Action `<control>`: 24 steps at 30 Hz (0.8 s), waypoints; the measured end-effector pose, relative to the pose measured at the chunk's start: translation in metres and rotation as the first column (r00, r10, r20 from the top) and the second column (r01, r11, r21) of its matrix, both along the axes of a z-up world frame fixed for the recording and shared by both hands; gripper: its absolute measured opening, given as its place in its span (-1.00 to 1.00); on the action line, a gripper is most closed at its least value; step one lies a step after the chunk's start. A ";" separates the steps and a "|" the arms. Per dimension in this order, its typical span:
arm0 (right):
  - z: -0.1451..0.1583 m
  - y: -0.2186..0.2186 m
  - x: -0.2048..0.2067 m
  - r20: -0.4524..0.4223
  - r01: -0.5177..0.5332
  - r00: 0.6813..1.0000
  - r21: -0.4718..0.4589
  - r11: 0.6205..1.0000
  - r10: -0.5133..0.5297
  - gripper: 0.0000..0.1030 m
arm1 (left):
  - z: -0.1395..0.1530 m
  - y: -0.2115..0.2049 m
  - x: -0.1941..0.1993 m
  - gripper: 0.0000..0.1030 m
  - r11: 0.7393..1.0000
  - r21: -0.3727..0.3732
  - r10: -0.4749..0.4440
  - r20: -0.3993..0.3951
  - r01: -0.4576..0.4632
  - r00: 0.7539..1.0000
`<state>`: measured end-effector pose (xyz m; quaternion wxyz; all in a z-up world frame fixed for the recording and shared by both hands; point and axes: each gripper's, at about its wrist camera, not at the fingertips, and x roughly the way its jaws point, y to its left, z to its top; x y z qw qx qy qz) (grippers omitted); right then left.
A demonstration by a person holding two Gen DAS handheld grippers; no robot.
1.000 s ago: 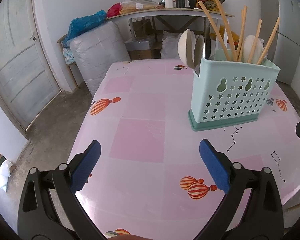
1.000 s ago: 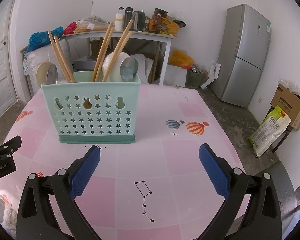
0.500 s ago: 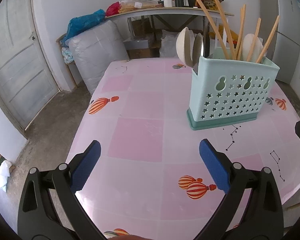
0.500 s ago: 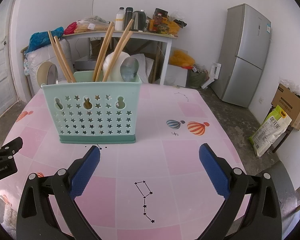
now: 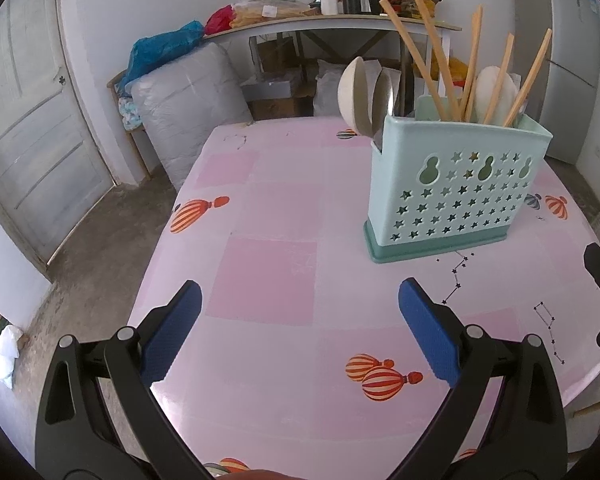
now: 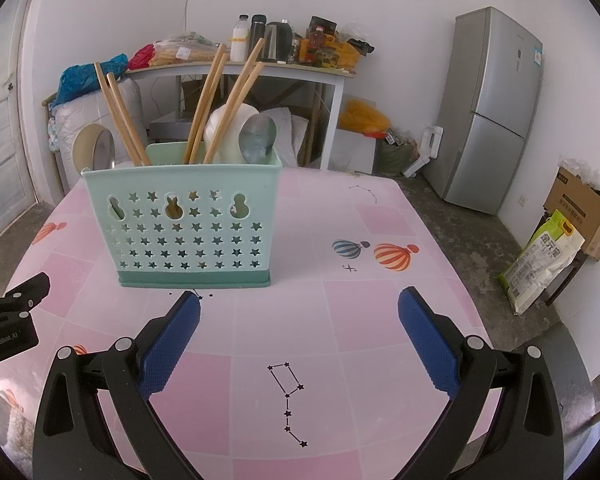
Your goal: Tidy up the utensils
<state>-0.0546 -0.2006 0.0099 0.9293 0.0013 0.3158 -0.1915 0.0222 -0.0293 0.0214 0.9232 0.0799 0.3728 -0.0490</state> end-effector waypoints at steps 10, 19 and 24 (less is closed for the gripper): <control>0.002 -0.006 -0.002 0.006 0.004 1.000 -0.007 1.000 -0.004 0.87 | 0.011 -0.010 -0.002 0.84 1.000 -0.010 -0.024 0.033 0.024 0.999; 0.006 -0.007 -0.005 0.017 0.008 1.000 -0.016 1.000 -0.007 0.87 | 0.017 -0.016 -0.004 0.84 0.999 -0.018 -0.036 0.053 0.037 0.998; 0.005 -0.007 -0.005 0.017 0.007 1.000 -0.017 1.000 -0.007 0.87 | 0.018 -0.016 -0.004 0.84 0.999 -0.018 -0.036 0.054 0.037 0.998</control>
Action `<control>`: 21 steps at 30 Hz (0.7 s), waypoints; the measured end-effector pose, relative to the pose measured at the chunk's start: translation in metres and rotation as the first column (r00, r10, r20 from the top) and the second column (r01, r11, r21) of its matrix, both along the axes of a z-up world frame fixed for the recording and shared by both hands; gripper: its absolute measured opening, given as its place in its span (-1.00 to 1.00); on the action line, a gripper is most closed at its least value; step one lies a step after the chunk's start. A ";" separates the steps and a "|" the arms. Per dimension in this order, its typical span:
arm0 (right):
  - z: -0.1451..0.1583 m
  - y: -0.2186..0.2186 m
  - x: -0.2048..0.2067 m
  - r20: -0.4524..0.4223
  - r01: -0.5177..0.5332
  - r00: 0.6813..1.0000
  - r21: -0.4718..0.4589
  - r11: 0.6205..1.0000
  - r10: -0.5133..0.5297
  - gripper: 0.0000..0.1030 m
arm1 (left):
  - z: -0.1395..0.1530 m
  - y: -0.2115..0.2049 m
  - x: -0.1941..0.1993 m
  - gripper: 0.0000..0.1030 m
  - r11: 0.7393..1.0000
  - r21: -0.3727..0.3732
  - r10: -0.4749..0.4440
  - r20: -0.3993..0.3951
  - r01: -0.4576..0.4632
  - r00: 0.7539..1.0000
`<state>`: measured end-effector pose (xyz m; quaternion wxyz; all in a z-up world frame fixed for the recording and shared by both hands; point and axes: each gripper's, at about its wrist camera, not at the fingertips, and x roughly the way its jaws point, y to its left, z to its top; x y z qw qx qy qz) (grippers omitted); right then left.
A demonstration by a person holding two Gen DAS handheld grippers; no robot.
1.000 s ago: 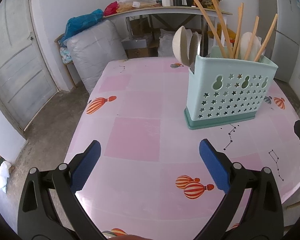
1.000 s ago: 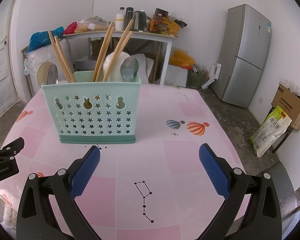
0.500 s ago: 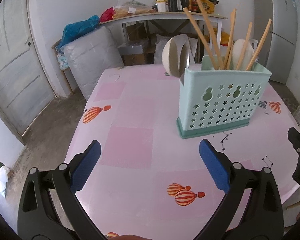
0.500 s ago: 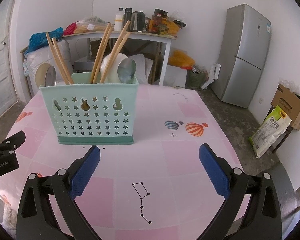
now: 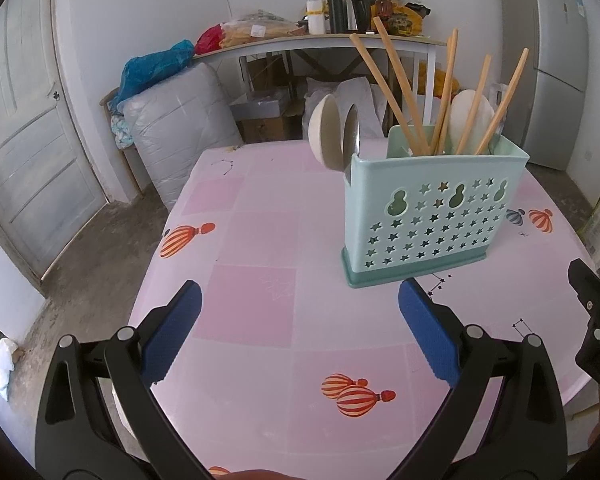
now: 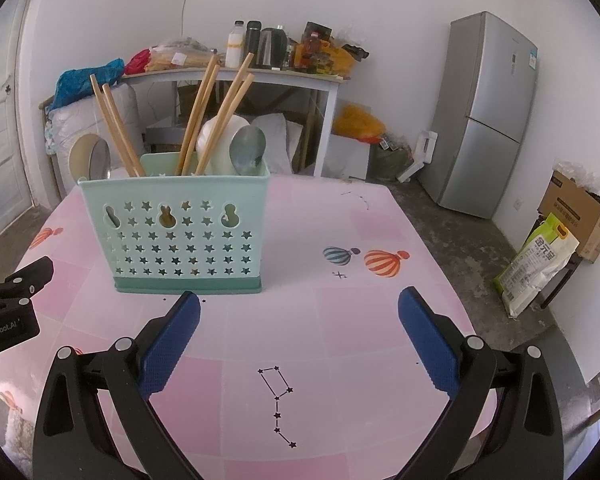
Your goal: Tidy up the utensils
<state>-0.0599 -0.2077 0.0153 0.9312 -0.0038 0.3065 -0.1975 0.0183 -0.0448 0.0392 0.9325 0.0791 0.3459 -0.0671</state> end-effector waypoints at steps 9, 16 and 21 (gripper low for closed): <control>0.002 0.001 -0.002 -0.003 -0.002 1.000 -0.004 1.000 0.002 0.87 | 0.001 0.002 0.001 0.84 1.000 -0.005 0.007 0.000 -0.007 1.000; 0.002 0.001 -0.001 -0.005 -0.003 1.000 -0.003 1.000 0.003 0.87 | 0.001 0.004 0.004 0.84 1.000 -0.004 0.013 -0.002 -0.013 1.000; 0.002 0.001 -0.001 -0.005 -0.004 1.000 -0.003 1.000 0.004 0.87 | 0.000 0.005 0.005 0.84 1.000 -0.005 0.017 -0.005 -0.017 1.000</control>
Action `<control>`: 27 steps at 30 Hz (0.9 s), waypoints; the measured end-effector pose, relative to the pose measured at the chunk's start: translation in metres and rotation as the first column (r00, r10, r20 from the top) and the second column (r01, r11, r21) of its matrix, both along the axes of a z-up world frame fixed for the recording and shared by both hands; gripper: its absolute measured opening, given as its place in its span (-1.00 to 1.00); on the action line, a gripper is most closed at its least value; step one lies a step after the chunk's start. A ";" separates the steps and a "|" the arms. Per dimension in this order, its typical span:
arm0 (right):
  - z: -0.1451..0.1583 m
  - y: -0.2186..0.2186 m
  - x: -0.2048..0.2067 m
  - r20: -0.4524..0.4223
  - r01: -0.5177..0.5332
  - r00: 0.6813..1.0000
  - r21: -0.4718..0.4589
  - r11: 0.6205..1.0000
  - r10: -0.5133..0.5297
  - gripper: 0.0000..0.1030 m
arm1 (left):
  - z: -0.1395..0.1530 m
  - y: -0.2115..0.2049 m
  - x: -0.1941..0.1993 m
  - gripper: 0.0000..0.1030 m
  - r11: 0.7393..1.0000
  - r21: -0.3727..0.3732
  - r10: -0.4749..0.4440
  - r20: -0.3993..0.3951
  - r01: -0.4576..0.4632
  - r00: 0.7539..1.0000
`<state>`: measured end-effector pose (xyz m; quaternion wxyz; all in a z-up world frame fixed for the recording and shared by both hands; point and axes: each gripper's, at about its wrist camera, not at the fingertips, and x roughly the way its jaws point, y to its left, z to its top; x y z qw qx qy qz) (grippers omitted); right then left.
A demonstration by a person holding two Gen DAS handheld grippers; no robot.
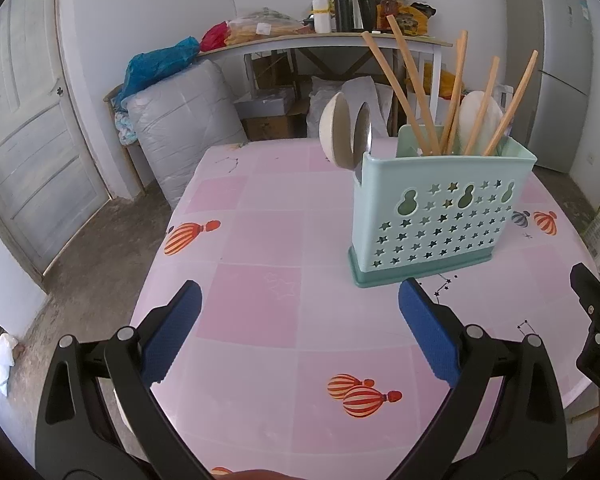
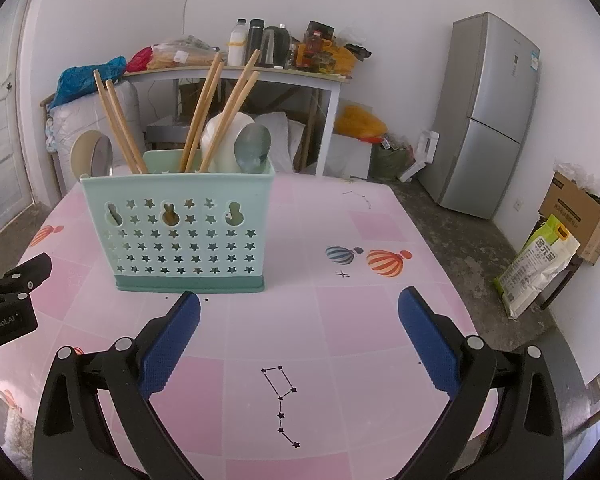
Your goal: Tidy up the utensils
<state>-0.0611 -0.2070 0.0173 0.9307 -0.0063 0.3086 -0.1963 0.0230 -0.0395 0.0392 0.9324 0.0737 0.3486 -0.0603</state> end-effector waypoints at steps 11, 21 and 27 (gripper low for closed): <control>0.000 0.000 0.000 0.000 0.001 1.000 0.000 1.000 -0.001 0.87 | 0.000 0.002 0.000 0.84 1.000 -0.001 0.002 0.001 -0.002 1.000; 0.000 0.001 0.001 0.001 -0.002 1.000 -0.002 1.000 0.002 0.87 | 0.000 0.002 0.000 0.84 1.000 -0.002 0.003 0.001 -0.003 1.000; 0.000 0.001 0.001 0.001 -0.001 1.000 -0.001 1.000 0.001 0.87 | -0.002 0.003 0.000 0.84 1.000 -0.004 0.006 -0.003 -0.006 1.000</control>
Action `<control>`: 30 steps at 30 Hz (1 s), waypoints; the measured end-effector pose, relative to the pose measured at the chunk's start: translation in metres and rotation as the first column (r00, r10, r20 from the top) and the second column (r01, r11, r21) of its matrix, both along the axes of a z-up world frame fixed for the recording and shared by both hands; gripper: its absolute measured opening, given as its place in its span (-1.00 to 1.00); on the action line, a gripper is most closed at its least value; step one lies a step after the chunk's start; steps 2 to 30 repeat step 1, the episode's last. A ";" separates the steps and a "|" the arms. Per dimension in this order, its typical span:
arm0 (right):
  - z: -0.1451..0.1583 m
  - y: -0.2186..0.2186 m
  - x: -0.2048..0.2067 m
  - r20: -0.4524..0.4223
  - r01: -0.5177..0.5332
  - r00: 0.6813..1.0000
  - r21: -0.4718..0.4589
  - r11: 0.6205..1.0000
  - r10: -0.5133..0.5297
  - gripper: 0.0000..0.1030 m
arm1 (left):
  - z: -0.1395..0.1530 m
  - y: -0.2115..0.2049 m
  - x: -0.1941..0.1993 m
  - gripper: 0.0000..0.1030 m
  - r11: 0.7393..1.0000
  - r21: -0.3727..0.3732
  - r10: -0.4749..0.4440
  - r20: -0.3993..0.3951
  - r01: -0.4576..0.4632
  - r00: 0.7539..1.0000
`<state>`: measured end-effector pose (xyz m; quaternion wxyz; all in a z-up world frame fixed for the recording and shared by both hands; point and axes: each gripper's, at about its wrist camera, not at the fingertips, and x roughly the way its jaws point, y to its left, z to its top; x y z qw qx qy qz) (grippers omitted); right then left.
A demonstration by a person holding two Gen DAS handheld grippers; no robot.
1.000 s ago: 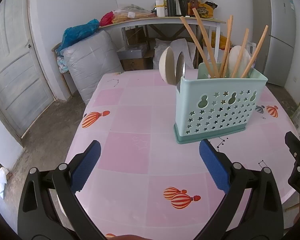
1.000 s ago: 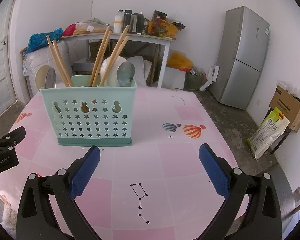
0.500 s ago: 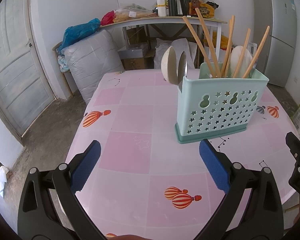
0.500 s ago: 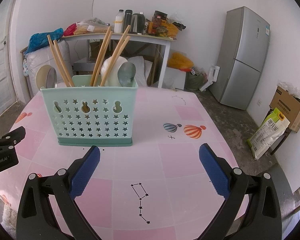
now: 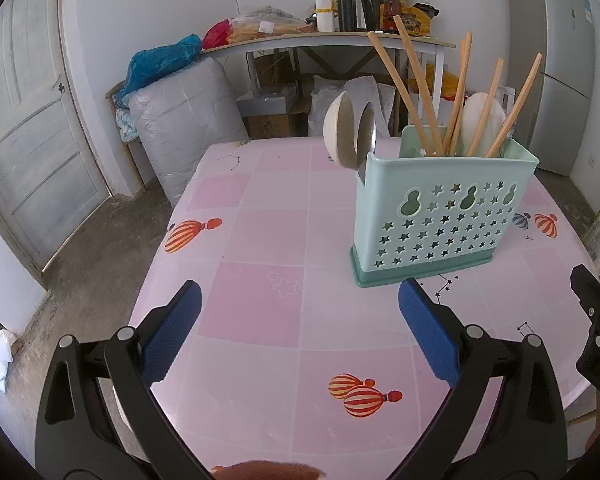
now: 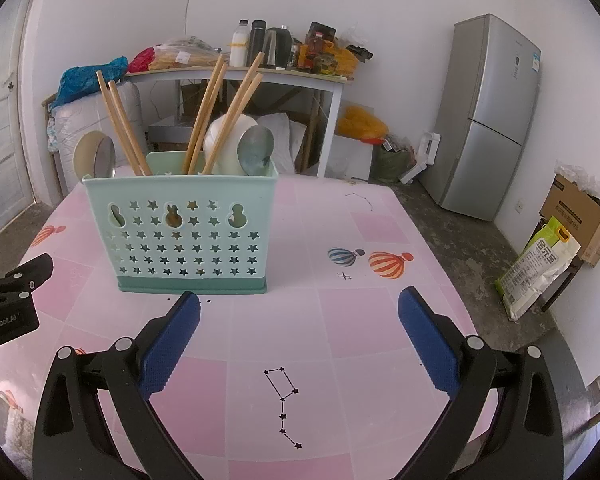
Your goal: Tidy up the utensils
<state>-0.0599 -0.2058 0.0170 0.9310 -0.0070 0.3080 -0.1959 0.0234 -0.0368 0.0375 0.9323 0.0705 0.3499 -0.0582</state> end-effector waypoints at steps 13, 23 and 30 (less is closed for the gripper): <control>0.000 0.000 0.000 0.000 0.000 1.000 0.000 1.000 0.000 0.87 | 0.000 0.000 0.000 0.84 1.000 0.000 0.000 0.000 0.000 1.000; 0.000 0.000 0.000 0.000 0.000 1.000 0.000 1.000 0.000 0.87 | 0.000 0.000 0.000 0.84 1.000 0.000 0.000 0.000 0.000 1.000; 0.000 0.000 0.000 0.000 0.000 1.000 0.000 1.000 0.000 0.87 | 0.000 0.000 0.000 0.84 1.000 0.000 0.000 0.000 0.000 1.000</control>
